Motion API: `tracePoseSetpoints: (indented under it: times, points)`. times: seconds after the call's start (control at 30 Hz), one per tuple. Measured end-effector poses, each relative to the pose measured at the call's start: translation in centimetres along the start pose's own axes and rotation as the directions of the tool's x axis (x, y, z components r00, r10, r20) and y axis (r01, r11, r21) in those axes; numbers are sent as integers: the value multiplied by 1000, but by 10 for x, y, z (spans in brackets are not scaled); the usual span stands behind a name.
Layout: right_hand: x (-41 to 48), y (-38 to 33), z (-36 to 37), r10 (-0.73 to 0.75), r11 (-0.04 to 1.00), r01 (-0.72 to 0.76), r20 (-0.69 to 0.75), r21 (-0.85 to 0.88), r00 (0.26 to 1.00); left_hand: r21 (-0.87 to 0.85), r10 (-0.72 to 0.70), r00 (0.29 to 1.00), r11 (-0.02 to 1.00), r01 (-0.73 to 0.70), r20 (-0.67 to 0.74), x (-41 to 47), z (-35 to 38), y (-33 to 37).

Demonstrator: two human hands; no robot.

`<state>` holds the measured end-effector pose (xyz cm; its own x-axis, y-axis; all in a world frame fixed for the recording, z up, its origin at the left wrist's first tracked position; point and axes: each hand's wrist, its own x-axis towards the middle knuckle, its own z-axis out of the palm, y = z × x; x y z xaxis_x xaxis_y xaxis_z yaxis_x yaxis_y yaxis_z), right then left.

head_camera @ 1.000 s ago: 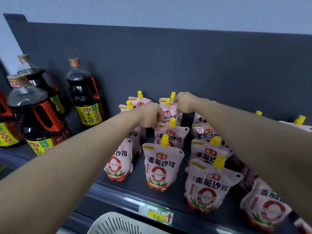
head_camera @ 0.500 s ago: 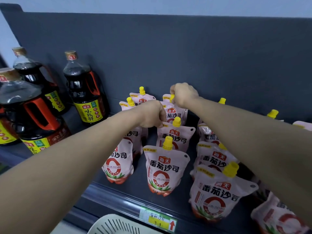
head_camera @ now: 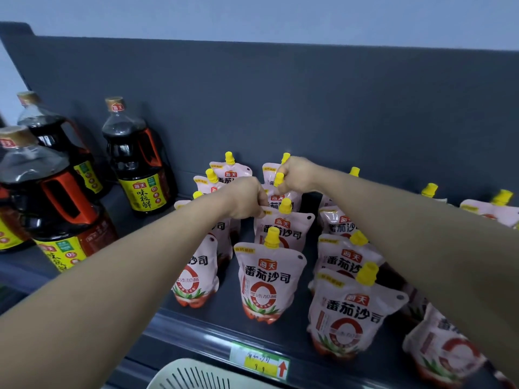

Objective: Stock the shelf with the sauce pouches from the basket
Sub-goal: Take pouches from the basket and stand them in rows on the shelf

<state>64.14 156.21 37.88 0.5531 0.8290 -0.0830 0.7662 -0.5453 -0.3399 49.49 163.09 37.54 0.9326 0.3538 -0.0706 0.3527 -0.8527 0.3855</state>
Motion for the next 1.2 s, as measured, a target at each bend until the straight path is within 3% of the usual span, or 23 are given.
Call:
tracePoseSetpoints:
  times: [0.23,0.37,0.67,0.97,1.07,1.2]
  points:
    - [-10,2,-3,41,997,-45,-47,-70,998,-16,-11,1000,1000,11,-7,-3,0,-1]
    - [-15,3,-5,65,998,-66,44,12,997,-40,-20,1000,999,20,5,-3,0,0]
    - [-14,9,-3,66,986,-77,80,147,995,-78,-24,1000,997,25,12,-1,2,-1]
    - [-31,2,-21,82,993,-91,111,73,990,-108,-11,1000,994,13,17,-7,-3,2]
    - [-45,1,-40,100,990,-108,85,95,991,-160,1,1000,987,-6,-29,-11,-13,6]
    - [-65,9,-62,157,986,-149,119,-75,980,-189,40,989,980,-68,-146,-14,-27,22]
